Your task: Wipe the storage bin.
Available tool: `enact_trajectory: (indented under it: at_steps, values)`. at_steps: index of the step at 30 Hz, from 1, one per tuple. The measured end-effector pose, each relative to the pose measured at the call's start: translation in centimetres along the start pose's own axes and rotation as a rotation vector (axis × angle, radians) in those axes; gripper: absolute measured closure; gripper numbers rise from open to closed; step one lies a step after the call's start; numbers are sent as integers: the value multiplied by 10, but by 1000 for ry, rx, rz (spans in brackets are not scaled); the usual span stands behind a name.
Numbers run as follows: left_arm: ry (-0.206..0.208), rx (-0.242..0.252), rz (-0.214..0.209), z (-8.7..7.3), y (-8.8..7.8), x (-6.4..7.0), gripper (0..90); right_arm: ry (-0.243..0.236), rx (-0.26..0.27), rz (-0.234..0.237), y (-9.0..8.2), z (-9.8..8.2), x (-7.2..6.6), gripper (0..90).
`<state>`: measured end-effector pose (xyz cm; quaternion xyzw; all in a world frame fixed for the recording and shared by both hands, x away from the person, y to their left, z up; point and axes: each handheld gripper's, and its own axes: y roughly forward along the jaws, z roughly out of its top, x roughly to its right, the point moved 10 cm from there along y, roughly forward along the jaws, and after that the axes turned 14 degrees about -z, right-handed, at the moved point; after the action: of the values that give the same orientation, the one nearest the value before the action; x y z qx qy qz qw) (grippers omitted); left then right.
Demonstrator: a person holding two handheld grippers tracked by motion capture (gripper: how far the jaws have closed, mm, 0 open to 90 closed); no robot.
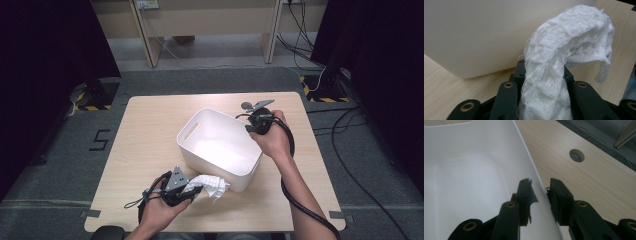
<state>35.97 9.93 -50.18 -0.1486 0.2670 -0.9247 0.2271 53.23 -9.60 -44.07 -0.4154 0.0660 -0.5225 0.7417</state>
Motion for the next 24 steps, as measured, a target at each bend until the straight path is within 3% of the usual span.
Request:
enact_trajectory:
  at_steps: [5,8,13,16,24]
  values:
    - [-1,3,5,0,-1,-2,687,34,6,-5,-6,-6,4,704]
    - [-1,5,4,0,-2,-2,687,63,14,0,-18,-13,10,722]
    - [3,0,3,0,0,-1,687,134,13,5,-37,-27,26,850]
    - [5,2,0,1,2,0,686,159,-21,15,-45,-40,30,900]
    - [5,2,2,2,1,0,686,123,-104,56,-50,-71,16,900]
